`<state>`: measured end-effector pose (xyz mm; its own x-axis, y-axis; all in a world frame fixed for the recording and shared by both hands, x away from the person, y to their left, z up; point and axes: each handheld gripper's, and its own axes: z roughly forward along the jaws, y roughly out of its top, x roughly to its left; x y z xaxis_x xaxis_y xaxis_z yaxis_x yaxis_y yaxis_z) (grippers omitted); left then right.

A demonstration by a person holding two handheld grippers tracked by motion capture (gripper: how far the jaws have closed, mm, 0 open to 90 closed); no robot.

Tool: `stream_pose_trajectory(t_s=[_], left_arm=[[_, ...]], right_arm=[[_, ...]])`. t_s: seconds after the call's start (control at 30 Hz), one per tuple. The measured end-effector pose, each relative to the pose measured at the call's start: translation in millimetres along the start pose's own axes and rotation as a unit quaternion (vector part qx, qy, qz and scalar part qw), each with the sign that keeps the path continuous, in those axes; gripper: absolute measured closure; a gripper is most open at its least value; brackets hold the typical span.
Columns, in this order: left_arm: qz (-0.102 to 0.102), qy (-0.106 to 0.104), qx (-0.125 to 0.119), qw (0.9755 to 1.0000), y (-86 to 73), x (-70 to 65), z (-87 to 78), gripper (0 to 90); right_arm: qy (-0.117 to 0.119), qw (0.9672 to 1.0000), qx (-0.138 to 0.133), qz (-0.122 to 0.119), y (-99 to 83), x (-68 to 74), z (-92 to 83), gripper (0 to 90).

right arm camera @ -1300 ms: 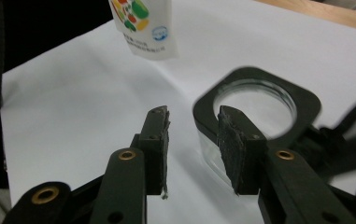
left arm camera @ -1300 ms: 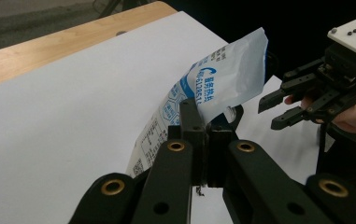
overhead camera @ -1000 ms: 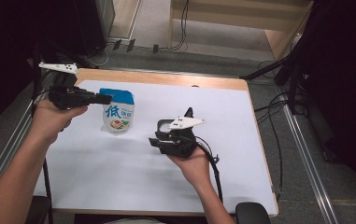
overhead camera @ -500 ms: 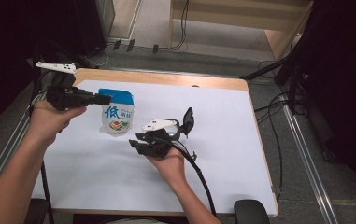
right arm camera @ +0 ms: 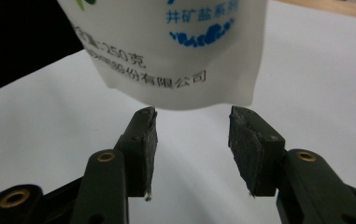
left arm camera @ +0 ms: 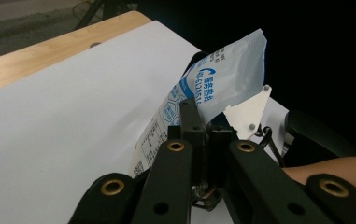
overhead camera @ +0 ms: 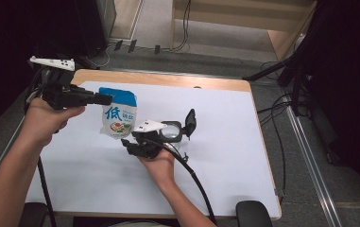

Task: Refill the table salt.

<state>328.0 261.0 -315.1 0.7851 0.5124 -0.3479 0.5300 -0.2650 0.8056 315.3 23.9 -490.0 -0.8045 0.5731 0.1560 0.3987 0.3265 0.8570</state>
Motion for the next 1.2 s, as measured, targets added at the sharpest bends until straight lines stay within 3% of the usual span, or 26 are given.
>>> stream_pose_trajectory(t_s=[0.27, 0.4, 0.5, 0.63, 0.77, 0.97, 1.1, 1.2], left_arm=[[-0.005, -0.017, 0.006, 0.9998, 1.6, -2.9, 0.0, 90.0], [-0.006, -0.009, 0.011, 0.9999, 1.8, 0.1, 3.0, 90.0], [-0.012, -0.010, 0.012, 0.9998, 1.8, 4.1, 6.5, 90.0], [-0.013, 0.004, 0.013, 0.9998, 2.8, 5.2, 11.6, 90.0], [-0.012, 0.017, 0.016, 0.9997, 4.4, 4.9, 17.7, 89.8], [-0.015, 0.016, 0.015, 0.9997, 5.8, 4.4, 24.5, 89.5], [-0.014, 0.014, 0.014, 0.9997, 5.8, 4.3, 26.4, 89.2], [-0.015, 0.015, 0.016, 0.9997, 5.0, 4.6, 27.6, 88.9]], right_arm=[[-0.018, 0.9997, -0.014, 0.004, -1.6, -1.4, 11.2, 53.1], [-0.008, 0.9996, -0.024, 0.010, -1.4, -2.6, 11.4, 53.6], [-0.004, 0.9997, -0.025, -0.003, -1.2, -0.3, 10.3, 55.9], [0.014, 0.9998, -0.013, -0.009, -2.7, 2.8, 9.5, 55.9], [0.025, 0.9993, -0.009, -0.028, -3.5, 6.9, 8.5, 51.1], [0.024, 0.9983, -0.011, -0.052, -4.3, 13.0, 6.5, 47.9], [0.032, 0.9969, -0.011, -0.072, -3.9, 16.7, 4.5, 61.2], [0.042, 0.9973, -0.005, -0.060, -4.6, 15.1, 4.9, 62.9]])
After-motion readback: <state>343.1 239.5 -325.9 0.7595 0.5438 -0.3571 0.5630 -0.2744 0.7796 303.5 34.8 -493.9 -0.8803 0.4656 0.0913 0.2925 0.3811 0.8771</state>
